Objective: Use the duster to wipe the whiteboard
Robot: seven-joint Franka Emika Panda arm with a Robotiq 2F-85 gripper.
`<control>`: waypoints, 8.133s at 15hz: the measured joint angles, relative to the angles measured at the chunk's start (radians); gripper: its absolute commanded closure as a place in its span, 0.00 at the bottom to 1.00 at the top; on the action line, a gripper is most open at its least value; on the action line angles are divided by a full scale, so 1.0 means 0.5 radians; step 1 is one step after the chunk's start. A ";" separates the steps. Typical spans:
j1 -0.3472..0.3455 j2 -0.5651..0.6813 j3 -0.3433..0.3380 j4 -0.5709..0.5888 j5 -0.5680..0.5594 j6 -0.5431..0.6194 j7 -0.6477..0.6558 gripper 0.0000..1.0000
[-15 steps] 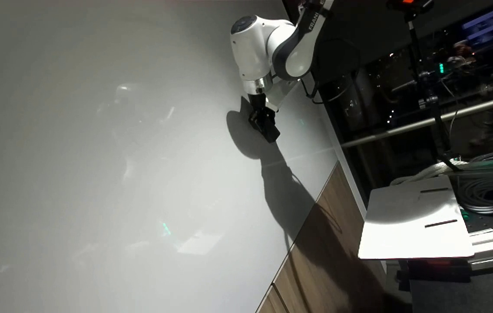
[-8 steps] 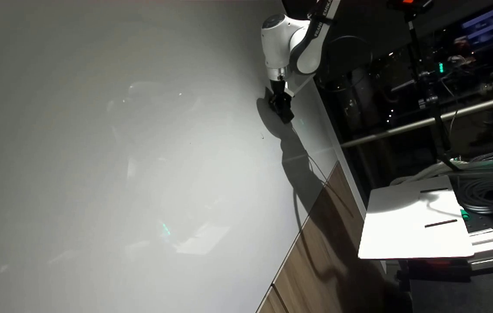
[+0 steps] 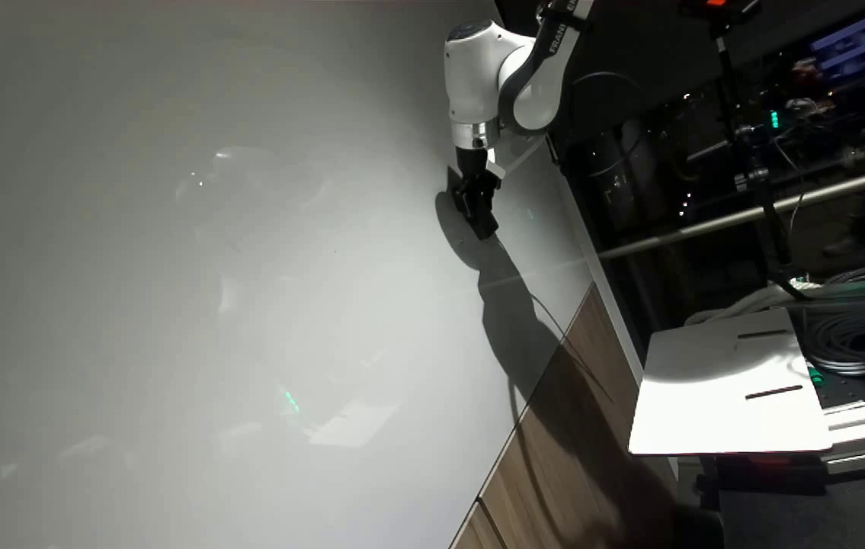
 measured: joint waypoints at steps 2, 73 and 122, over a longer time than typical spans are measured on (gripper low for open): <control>0.047 -0.040 0.044 -0.020 0.021 -0.014 -0.044 0.71; 0.322 0.733 0.307 -0.159 1.266 -1.511 -0.932 0.71; 0.382 0.431 0.412 -0.687 1.246 -0.894 -1.311 0.00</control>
